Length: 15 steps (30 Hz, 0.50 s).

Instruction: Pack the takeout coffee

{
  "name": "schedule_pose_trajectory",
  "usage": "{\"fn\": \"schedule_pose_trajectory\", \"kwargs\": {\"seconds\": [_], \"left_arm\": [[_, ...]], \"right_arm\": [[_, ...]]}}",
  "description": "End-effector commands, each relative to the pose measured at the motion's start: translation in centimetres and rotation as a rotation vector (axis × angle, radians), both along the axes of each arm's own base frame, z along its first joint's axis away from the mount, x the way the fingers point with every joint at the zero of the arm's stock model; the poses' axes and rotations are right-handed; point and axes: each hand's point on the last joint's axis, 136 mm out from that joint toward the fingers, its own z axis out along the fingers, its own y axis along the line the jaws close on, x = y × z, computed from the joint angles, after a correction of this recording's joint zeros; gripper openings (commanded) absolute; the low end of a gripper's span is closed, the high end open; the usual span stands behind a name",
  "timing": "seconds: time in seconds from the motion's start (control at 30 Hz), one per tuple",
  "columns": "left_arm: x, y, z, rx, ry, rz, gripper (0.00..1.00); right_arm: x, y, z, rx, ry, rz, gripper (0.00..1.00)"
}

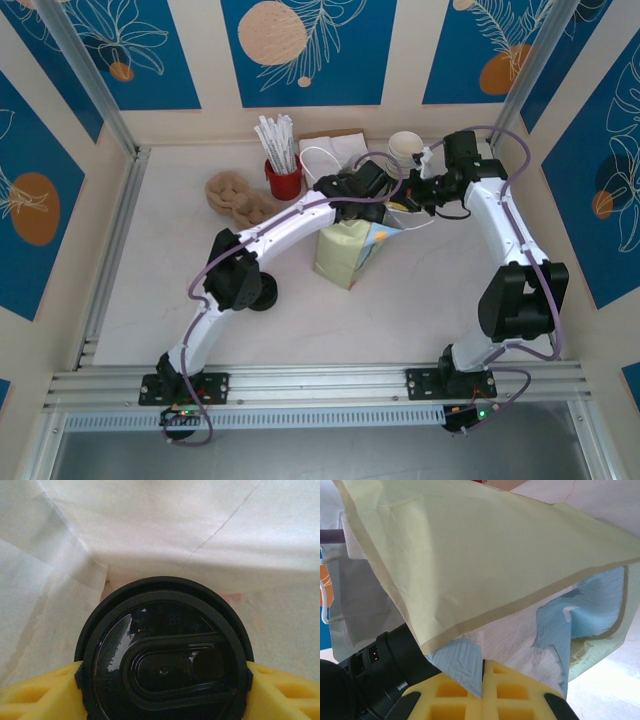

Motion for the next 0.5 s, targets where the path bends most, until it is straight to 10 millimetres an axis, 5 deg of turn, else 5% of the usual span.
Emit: {"fn": "schedule_pose_trajectory", "kwargs": {"seconds": [0.0,0.47], "left_arm": [[-2.5,0.9,-8.1,0.154,0.144,-0.029,0.70],[-3.4,0.6,-10.7,0.176,0.183,-0.052,0.70]], "right_arm": [[-2.0,1.4,3.2,0.105,-0.023,0.050,0.00],[-1.7,1.1,3.9,0.106,-0.028,0.034,0.00]]}}
